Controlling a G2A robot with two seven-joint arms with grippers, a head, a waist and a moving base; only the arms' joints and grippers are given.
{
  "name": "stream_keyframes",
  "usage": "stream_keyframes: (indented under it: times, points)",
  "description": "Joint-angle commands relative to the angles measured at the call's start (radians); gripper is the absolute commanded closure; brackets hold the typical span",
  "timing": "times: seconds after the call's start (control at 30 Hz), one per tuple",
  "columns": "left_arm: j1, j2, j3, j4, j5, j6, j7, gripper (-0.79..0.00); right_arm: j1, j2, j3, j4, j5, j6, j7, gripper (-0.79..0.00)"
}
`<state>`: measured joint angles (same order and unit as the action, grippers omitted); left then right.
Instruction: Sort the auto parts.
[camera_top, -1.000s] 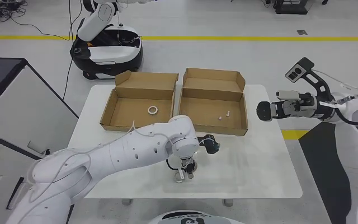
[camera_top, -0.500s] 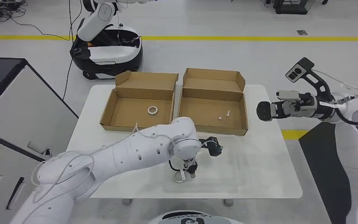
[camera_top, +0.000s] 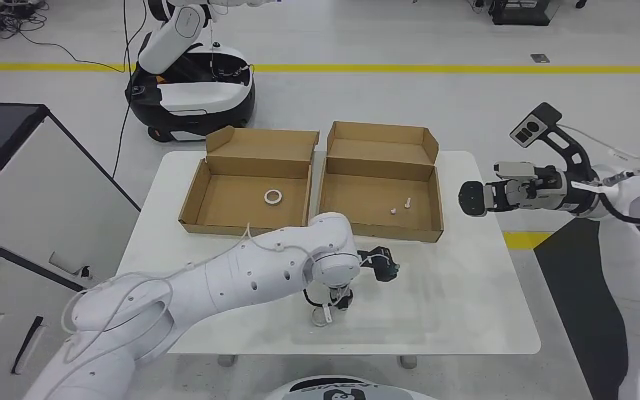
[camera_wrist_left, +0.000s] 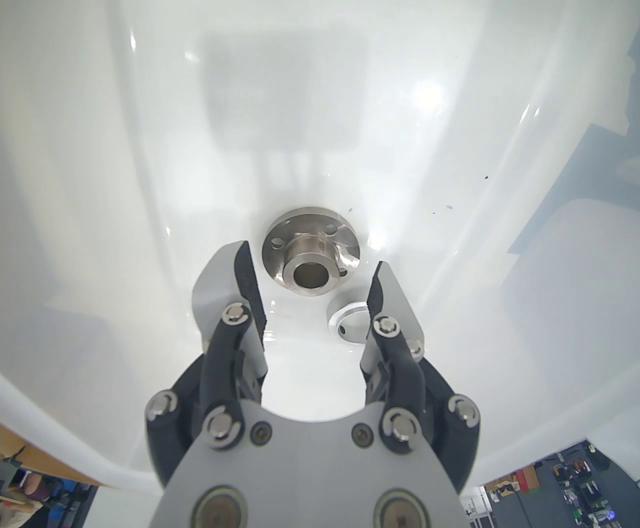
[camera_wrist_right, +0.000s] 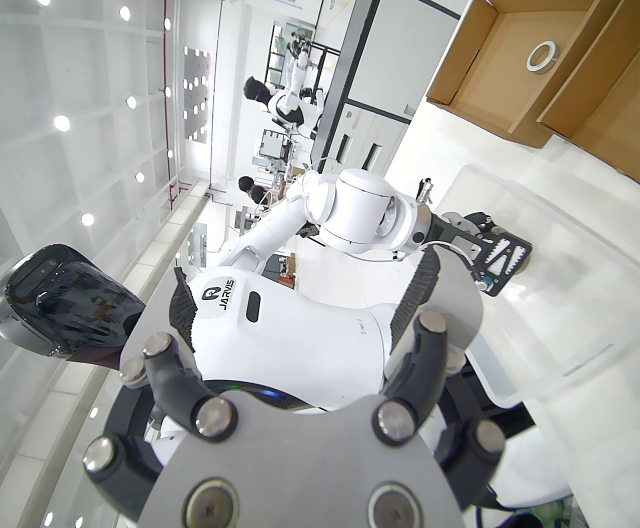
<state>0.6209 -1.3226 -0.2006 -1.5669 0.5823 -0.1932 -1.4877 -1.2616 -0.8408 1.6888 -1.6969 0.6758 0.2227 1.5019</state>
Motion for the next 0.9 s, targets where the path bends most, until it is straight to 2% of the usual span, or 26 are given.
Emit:
stream_keyframes:
  times: [0.0,0.2,0.33,0.4,0.47,0.87]
  points:
    - [0.003,-0.001,-0.002,0.0,0.006,0.0,0.002,-0.508,0.0,0.0,0.0,0.0,0.0,0.0,0.0,-0.785]
    - [0.012,-0.002,-0.011,0.002,0.027,0.002,0.007,-0.486,0.0,0.0,0.0,0.0,0.0,0.0,0.0,-0.785]
    - [0.017,-0.004,-0.012,0.007,0.033,-0.007,-0.004,-0.431,0.0,0.0,0.0,0.0,0.0,0.0,0.0,-0.785]
    - [0.021,-0.006,-0.012,0.012,0.04,-0.007,-0.006,-0.431,0.0,0.0,0.0,0.0,0.0,0.0,0.0,-0.785]
    - [0.022,-0.007,-0.013,0.013,0.042,-0.006,-0.009,-0.391,0.0,0.0,0.0,0.0,0.0,0.0,0.0,-0.785]
    - [0.03,-0.012,-0.031,0.004,0.054,-0.018,-0.022,-0.345,0.0,0.0,0.0,0.0,0.0,0.0,0.0,-0.785]
